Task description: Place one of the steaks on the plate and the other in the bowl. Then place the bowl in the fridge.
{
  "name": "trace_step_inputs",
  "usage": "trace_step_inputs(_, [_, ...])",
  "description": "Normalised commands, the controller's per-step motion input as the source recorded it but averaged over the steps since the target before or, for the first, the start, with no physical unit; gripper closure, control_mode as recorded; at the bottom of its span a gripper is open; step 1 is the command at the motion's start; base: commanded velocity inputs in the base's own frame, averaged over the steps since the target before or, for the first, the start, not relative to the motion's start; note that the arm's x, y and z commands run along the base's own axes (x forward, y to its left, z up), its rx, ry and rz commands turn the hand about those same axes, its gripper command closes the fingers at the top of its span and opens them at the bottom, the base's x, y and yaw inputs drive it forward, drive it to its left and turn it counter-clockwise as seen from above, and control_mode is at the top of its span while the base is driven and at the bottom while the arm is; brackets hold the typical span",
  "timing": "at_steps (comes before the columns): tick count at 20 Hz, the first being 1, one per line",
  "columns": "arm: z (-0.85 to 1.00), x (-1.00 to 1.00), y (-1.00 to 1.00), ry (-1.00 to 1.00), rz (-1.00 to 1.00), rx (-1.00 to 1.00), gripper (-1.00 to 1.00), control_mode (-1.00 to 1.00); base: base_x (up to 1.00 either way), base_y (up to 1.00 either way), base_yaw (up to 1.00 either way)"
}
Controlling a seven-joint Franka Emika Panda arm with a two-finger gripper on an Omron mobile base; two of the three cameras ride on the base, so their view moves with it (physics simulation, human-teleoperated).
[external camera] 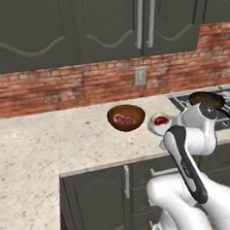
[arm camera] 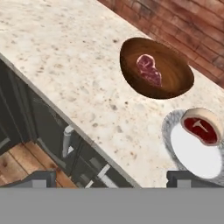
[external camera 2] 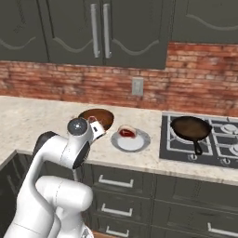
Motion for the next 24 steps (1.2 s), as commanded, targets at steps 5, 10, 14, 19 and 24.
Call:
trace_step_inputs(5, [0.0, 0.0, 0.0, 0.0, 0.0, 0.0, -1.0, 1.0, -0.84, -0.23, 0.22])
trace_step_inputs(10, [0.0, 0.0, 0.0, 0.0, 0.0, 0.0, -1.0, 1.0, -0.64, -0.45, 0.15])
trace_step_inputs(14, [0.0, 0.0, 0.0, 0.0, 0.0, 0.0, -1.0, 1.0, -0.56, -0.65, 0.03])
trace_step_inputs(19, [0.0, 0.0, 0.0, 0.0, 0.0, 0.0, -1.0, 1.0, -0.54, -0.66, 0.02])
trace_step_inputs(24, [0.0, 0.0, 0.0, 0.0, 0.0, 0.0, -1.0, 1.0, -0.59, -0.65, 0.03])
